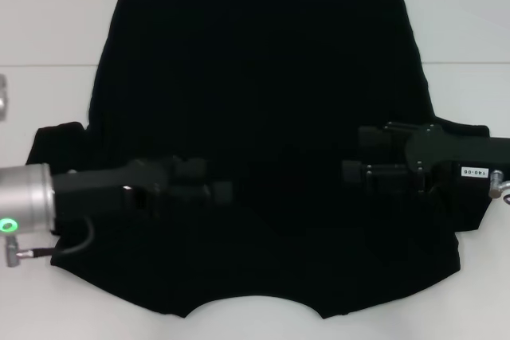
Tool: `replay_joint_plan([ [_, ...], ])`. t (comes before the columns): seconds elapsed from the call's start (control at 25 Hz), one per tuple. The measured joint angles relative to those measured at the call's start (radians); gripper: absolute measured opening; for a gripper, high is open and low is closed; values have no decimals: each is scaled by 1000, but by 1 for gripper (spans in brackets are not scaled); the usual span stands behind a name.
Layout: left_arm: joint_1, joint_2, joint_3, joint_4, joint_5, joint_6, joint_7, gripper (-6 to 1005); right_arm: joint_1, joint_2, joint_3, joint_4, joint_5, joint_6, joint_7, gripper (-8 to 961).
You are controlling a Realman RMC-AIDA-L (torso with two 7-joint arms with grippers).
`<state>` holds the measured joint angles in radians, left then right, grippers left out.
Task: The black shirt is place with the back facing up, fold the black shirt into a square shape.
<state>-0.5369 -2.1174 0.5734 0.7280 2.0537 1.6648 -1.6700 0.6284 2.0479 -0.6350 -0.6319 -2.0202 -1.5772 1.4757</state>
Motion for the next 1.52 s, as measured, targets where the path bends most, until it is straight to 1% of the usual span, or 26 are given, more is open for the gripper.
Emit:
replay_joint_plan([
  [0.16, 0, 22, -148, 8, 88, -15, -80, 916, 3, 0, 3, 0, 2, 4, 0, 884],
  [0.32, 7, 46, -309, 29, 197, -65, -193, 908, 4, 2, 6, 0, 2, 5, 1, 883],
  [0.4, 19, 55, -380, 60, 267, -101, -269, 905, 4, 5, 8, 0, 2, 8, 1, 882],
  [0.44, 19, 55, -380, 60, 267, -101, -269, 903, 4, 6, 8, 0, 2, 10, 1, 882],
  [0.52, 31, 57, -402, 93, 310, -129, -328, 899, 7, 7, 9, 0, 2, 13, 1, 882],
  [0.64, 48, 58, -409, 139, 363, -184, -402, 894, 12, 10, 9, 0, 3, 14, 1, 882],
  [0.72, 50, 58, -409, 143, 372, -194, -413, 890, 13, 10, 9, 0, 3, 14, 2, 882],
  [0.76, 52, 58, -409, 146, 402, -221, -435, 888, 14, 11, 9, 0, 3, 14, 2, 882],
  [0.88, 49, 58, -407, 140, 429, -251, -444, 882, 16, 11, 9, 0, 3, 14, 4, 883],
  [1.32, 37, 59, -388, 92, 460, -366, -459, 862, 17, 11, 12, 0, 3, 14, 14, 883],
  [1.52, 35, 59, -387, 78, 461, -383, -456, 853, 17, 11, 12, 0, 3, 14, 15, 883],
])
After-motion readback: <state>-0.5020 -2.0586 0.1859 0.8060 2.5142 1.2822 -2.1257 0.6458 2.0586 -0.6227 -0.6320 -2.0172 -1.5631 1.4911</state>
